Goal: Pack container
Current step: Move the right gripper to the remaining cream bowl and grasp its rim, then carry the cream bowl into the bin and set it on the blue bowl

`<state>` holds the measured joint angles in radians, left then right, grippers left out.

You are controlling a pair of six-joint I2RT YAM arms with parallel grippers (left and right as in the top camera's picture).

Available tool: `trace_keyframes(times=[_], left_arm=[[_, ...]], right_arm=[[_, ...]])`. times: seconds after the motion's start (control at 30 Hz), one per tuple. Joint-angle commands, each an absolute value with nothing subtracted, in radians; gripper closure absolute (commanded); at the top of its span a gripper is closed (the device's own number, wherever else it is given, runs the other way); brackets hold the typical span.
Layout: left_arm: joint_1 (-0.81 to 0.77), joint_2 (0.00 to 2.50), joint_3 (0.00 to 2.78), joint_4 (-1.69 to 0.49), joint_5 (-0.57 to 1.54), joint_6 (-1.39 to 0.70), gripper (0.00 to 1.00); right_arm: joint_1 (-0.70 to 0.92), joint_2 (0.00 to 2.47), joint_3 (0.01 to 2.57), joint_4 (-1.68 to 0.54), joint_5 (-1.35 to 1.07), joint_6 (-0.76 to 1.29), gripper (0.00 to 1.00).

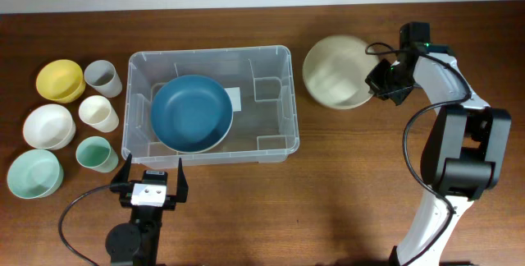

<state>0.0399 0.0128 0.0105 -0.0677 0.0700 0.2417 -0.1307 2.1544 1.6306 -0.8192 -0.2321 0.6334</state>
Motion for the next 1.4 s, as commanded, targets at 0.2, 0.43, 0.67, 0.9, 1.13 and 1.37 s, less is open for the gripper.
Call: trace_keyframes(times=[0.2, 0.43, 0.67, 0.9, 1.13, 1.37], left_arm=[[0.044, 0.008, 0.009, -0.076, 0.062, 0.236, 0.0], [0.044, 0.008, 0.009, -0.076, 0.062, 0.236, 0.0], [0.044, 0.008, 0.009, -0.076, 0.062, 0.236, 0.0], [0.044, 0.008, 0.009, -0.076, 0.062, 0.236, 0.0], [0.044, 0.008, 0.009, -0.076, 0.062, 0.236, 0.0], [0.044, 0.008, 0.009, -0.076, 0.063, 0.236, 0.0]], right_arm=[[-0.179, 2.132, 1.639, -0.736, -0.428, 0.64, 0.96], [-0.289, 2.063, 1.69, -0.661, -0.735, 0.632, 0.96], [-0.272, 1.821, 1.753, -0.658, -0.99, 0.6, 0.96], [0.096, 1.637, 1.753, -0.739, -0.648, 0.577, 0.96], [0.448, 1.693, 1.752, -0.784, -0.283, 0.637, 0.96], [0.553, 1.802, 1.752, -0.785, -0.242, 0.661, 0.96]])
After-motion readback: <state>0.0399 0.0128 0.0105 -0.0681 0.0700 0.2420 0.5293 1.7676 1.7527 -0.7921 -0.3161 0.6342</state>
